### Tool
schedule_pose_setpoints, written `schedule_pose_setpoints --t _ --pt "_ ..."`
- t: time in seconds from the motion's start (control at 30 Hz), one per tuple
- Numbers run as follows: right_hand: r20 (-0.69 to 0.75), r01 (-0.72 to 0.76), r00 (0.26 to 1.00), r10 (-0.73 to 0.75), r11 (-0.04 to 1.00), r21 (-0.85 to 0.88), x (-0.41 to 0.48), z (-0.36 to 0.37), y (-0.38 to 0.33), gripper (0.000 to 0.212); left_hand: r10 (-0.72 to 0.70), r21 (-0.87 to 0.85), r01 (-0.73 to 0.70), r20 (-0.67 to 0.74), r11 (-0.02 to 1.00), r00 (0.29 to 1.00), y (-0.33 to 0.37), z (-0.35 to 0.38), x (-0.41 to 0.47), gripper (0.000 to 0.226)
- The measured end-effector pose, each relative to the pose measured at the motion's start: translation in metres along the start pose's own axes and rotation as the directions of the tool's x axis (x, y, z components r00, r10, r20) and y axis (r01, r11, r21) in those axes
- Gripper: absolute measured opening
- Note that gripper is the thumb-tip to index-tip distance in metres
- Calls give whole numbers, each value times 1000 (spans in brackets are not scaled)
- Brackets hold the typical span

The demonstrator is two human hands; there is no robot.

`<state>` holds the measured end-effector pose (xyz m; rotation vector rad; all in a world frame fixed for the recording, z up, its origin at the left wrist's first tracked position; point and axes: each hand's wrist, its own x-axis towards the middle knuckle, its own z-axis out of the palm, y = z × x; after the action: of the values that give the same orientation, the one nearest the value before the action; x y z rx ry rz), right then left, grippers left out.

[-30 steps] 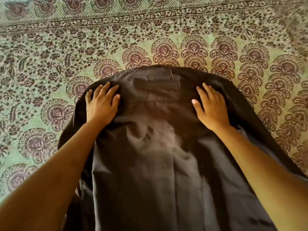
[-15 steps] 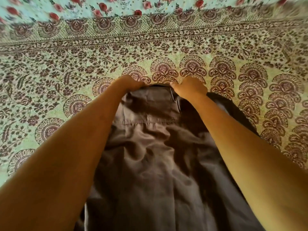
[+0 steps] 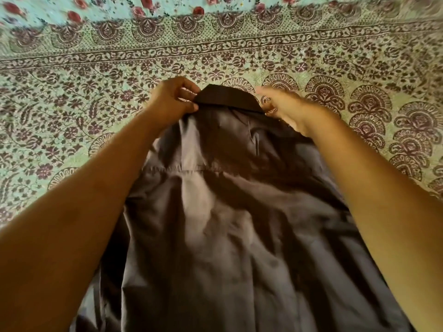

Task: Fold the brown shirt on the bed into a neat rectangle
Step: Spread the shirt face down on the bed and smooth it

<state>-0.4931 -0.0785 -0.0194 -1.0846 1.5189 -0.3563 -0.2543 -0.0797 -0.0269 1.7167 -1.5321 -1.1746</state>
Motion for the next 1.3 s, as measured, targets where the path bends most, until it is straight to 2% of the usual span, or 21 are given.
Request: schedule_pose_setpoints --t 0.03,0.1,0.17,0.2,0.27,0.33,0.4,0.47,0.5,0.57,0.67,0.73,0.83,0.93,1.07,1.17,1.23,1.3 --pt "-56 -16 998 12 998 -64 3 1 1 44 -13 -10 13 28 1000 1000 2 3 -1 28" --pt "-214 19 976 -46 992 -125 9 3 5 42 -129 11 129 38 992 991 3 6 0 9" --pt "-289 145 941 -178 981 -131 15 5 10 36 -302 48 299 70 953 951 -2 7 4 34" --pt "-304 205 922 -241 968 -147 16 6 10 36 -348 94 339 102 936 932 -2 9 4 44" --pt "-332 278 884 -329 941 -194 20 10 12 37 -341 142 322 137 936 930 -3 15 6 47" --pt "-362 319 845 -394 914 -250 27 14 16 35 -300 30 299 89 954 950 -5 22 12 26" --pt "-385 369 791 -474 874 -317 36 21 22 33 -268 -132 260 -44 956 962 -10 29 18 10" --pt "-397 353 749 -531 826 -439 47 29 32 32 -213 -163 189 -145 968 966 -20 38 20 8" --pt "-413 294 744 -526 812 -505 53 34 37 32 -149 -92 135 -174 987 973 -28 42 22 13" --pt "-483 159 728 -487 804 -572 61 43 46 31 1 181 46 -248 982 969 -40 49 21 20" --pt "-527 52 666 -527 738 -673 63 49 49 34 250 557 -42 -303 829 919 -44 55 15 18" --pt "-509 64 610 -608 677 -733 54 52 55 36 369 639 -121 -270 760 890 -43 56 5 19" --pt "-380 240 560 -736 583 -776 16 60 72 43 431 634 -214 -208 743 878 -48 58 -31 29" --pt "-264 315 615 -743 539 -781 -38 79 107 52 398 647 -248 -94 721 913 -64 68 -87 45" --pt "-177 201 773 -610 499 -843 -76 89 156 59 195 738 -178 65 651 979 -99 72 -145 61" --pt "-143 117 851 -506 448 -886 -74 79 168 66 93 818 -106 64 565 994 -119 53 -154 63" --pt "-122 84 891 -436 423 -902 -74 74 164 66 9 822 -30 30 569 1000 -117 42 -153 60" --pt "-155 20 925 -347 453 -891 -84 75 159 62 -53 789 47 -18 613 998 -107 39 -162 57"
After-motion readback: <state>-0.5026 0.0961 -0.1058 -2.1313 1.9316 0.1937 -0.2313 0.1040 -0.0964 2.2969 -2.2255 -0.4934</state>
